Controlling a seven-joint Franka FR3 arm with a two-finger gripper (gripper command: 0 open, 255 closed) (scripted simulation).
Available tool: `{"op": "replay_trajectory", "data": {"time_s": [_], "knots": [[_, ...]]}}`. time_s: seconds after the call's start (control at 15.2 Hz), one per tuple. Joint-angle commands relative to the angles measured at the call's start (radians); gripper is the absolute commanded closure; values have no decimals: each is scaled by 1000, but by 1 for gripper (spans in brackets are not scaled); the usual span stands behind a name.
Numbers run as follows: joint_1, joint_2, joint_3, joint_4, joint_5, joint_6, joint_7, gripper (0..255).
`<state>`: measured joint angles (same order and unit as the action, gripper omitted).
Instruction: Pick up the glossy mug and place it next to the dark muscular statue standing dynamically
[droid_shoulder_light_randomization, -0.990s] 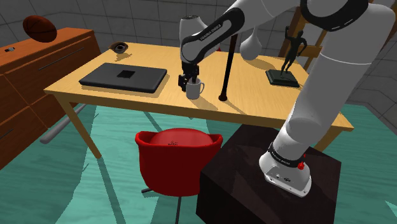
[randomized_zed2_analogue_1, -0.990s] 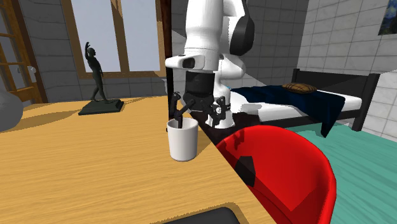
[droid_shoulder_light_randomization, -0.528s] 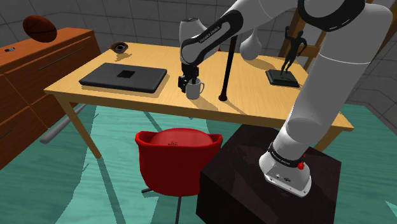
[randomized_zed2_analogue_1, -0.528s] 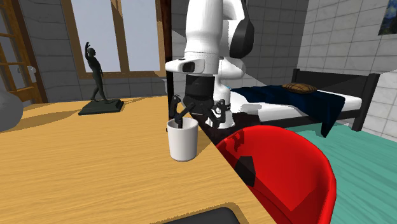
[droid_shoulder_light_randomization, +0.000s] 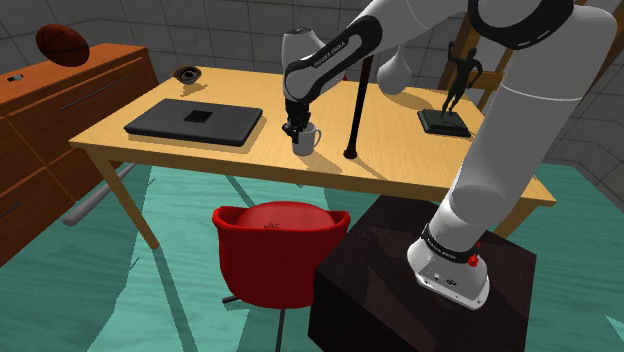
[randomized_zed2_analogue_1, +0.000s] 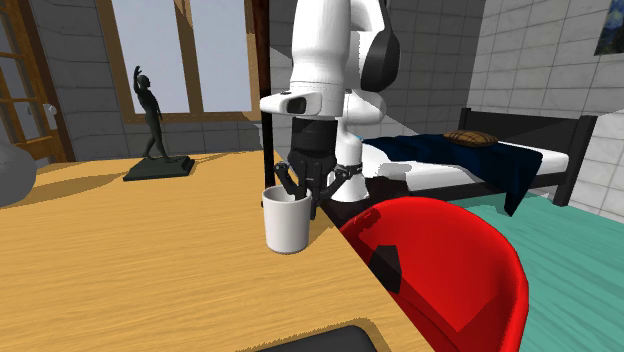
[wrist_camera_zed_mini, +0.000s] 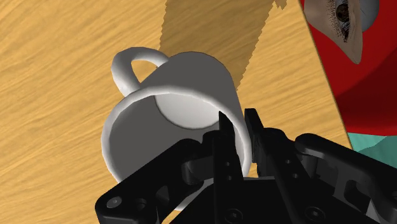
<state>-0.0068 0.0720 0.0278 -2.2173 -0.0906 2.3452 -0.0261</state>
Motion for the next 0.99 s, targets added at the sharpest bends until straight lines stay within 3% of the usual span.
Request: {"op": "replay_trajectory", "data": {"time_s": [0.0,0.2,0.92], "knots": [[0,0,0,0,0,0,0,255],[0,0,0,0,0,0,0,255],[1,-76,2,67,13,-142,-15,255]]}}
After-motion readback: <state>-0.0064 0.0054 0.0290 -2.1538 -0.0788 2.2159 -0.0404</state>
